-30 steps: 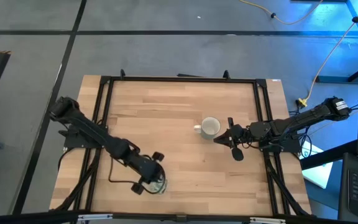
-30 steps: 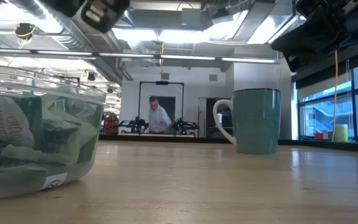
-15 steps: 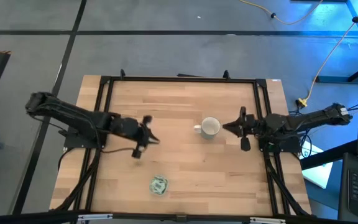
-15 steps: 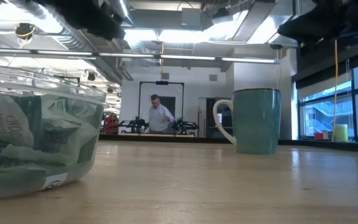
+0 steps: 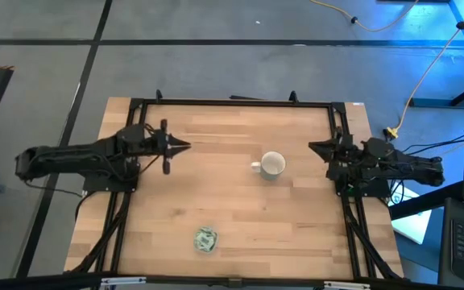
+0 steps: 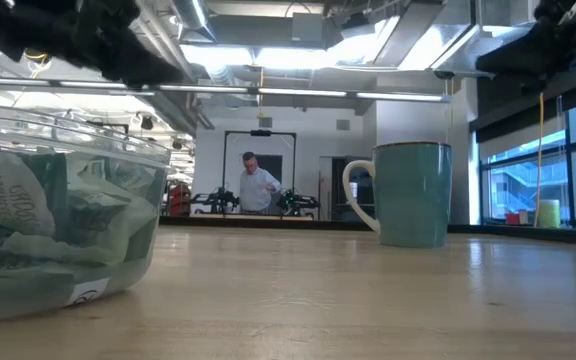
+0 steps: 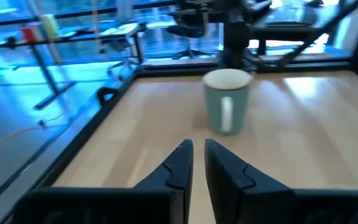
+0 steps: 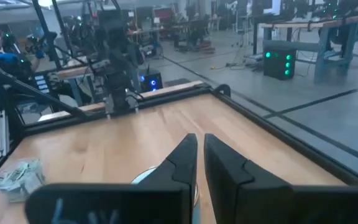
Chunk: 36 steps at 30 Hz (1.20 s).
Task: Pick and place Stevia / Truvia into bins
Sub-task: Return to Home Position
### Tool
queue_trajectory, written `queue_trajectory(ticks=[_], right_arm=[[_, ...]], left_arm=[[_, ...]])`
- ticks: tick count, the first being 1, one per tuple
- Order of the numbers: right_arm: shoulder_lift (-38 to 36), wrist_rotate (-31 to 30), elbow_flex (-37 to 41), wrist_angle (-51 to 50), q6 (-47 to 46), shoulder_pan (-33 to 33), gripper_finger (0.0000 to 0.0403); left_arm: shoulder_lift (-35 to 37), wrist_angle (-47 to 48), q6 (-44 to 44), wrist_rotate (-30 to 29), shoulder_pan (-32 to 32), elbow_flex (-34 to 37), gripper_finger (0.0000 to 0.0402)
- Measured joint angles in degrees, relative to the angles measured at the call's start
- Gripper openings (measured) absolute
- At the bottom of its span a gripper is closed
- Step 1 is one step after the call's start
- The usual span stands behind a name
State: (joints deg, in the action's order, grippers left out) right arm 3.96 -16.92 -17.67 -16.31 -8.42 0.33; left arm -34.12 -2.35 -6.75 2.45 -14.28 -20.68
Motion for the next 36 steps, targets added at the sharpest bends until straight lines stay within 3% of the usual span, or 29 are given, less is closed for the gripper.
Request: queue_trajectory(ticks=[7, 19, 24, 36], right_arm=[[-3.80, -0.01, 2.62, -2.27, -0.13, 0.05, 0.0035], [-3.92, 0.02, 11.07, 7.67, -0.27, 0.05, 0.0035], [-3.92, 0.01, 14.31, 11.35, -0.40, 0.05, 0.0035], [-3.88, 0.18, 16.24, 17.44, -1.78, 0.05, 0.0035]], left_arm=[[5.21, -1.40, 2.41, 1.97, -7.36, 5.57, 0.0035], [15.30, -3.90, 5.79, 10.01, -18.67, 11.96, 0.0035], [19.31, -3.99, 7.52, 12.85, -21.82, 14.63, 0.0035], [26.99, -3.29, 10.18, 13.11, -26.28, 20.24, 0.0035]])
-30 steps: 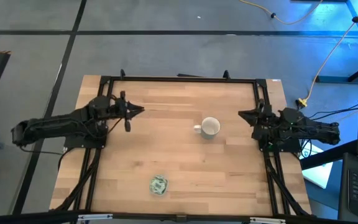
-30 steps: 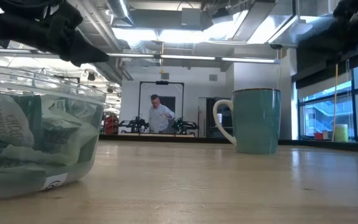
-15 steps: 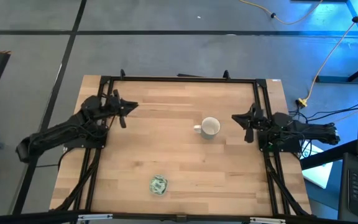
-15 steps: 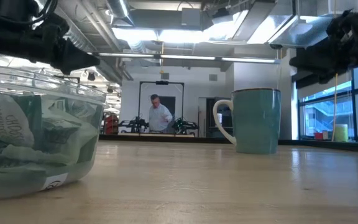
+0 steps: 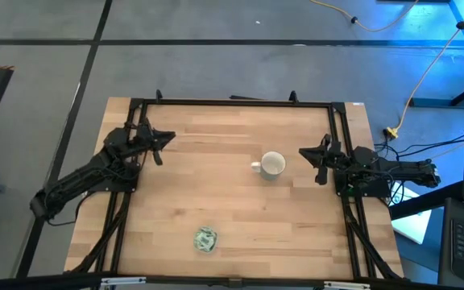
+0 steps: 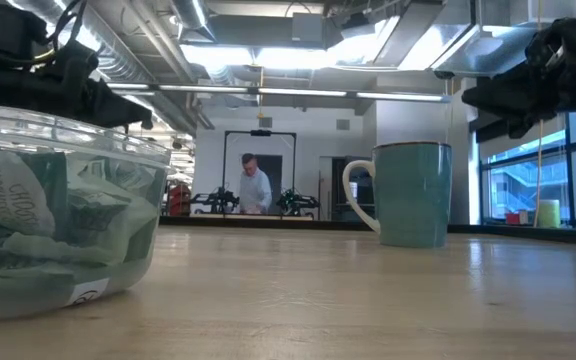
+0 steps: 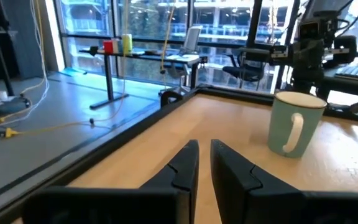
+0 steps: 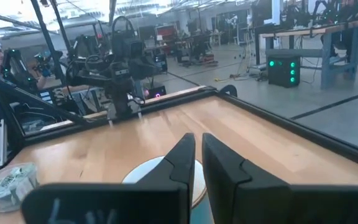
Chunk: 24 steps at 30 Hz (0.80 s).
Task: Pick and place Stevia / Truvia into bins
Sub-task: Return to Home Position
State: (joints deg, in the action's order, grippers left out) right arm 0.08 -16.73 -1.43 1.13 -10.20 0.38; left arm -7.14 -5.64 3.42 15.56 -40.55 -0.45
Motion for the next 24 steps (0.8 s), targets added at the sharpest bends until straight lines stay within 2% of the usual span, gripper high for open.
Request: queue_trajectory(ticks=[12, 20, 24], right_arm=[[0.00, -1.71, 0.00, 0.11, 4.00, 0.00, 0.0035], [0.00, -2.34, 0.00, 0.19, 7.65, 0.00, 0.0035], [0.04, -2.27, 0.00, 0.19, 8.58, 0.00, 0.0035]], left_arm=[[2.31, 2.44, -0.04, 0.19, -1.48, 0.00, 0.0034], [5.36, 1.78, 1.86, 6.48, -1.45, 0.00, 0.0012], [5.42, 1.76, 4.14, 6.66, -1.45, 0.00, 0.0005]])
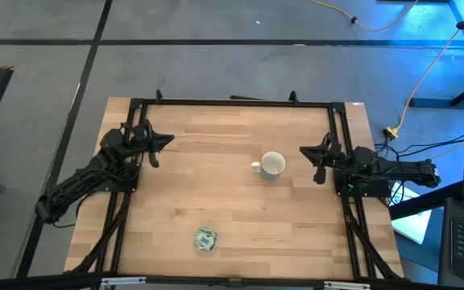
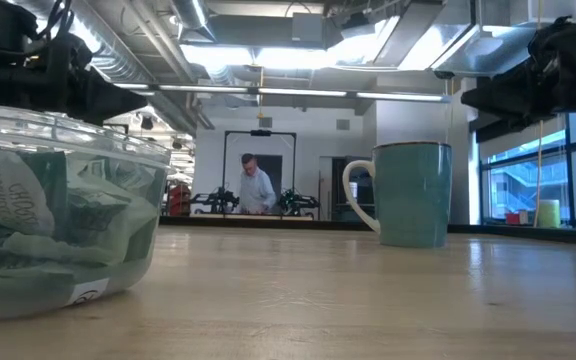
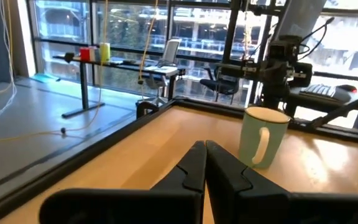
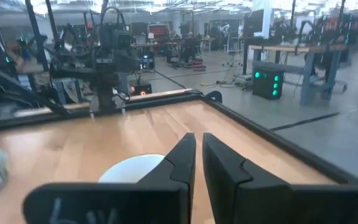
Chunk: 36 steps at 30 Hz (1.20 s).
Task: Pick and place Stevia / Truvia into bins
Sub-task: Return to Home Position
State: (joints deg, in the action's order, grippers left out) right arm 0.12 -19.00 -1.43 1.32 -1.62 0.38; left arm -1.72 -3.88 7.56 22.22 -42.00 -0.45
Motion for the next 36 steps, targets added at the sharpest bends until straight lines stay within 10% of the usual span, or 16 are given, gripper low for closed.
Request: queue_trajectory(ticks=[36], right_arm=[[0.11, 0.20, 0.00, -0.02, -6.94, 0.00, 0.0035]], left_arm=[[-0.02, 0.00, 1.26, -0.24, 0.00, 0.00, 0.0006]])
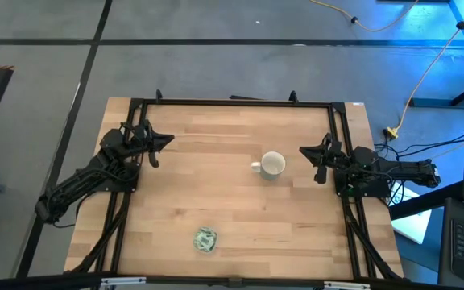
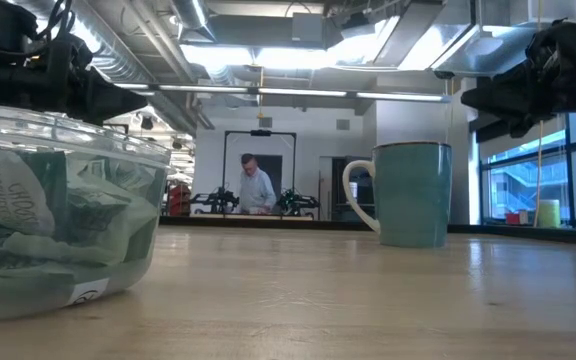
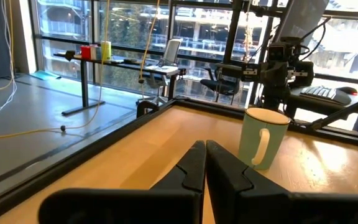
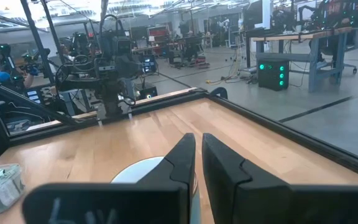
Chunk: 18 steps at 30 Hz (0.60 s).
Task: Pick and place Stevia / Truvia into bins
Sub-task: Return to Home Position
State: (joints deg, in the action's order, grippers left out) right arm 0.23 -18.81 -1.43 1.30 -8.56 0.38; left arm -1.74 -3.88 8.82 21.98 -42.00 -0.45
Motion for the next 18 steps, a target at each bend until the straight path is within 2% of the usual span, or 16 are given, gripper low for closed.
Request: queue_trajectory(ticks=[18], right_arm=[[0.02, 0.00, 0.00, 0.00, 0.02, 0.00, 0.0035]], left_arm=[[0.00, 0.00, 0.00, -0.02, 0.00, 0.00, 0.0011]])
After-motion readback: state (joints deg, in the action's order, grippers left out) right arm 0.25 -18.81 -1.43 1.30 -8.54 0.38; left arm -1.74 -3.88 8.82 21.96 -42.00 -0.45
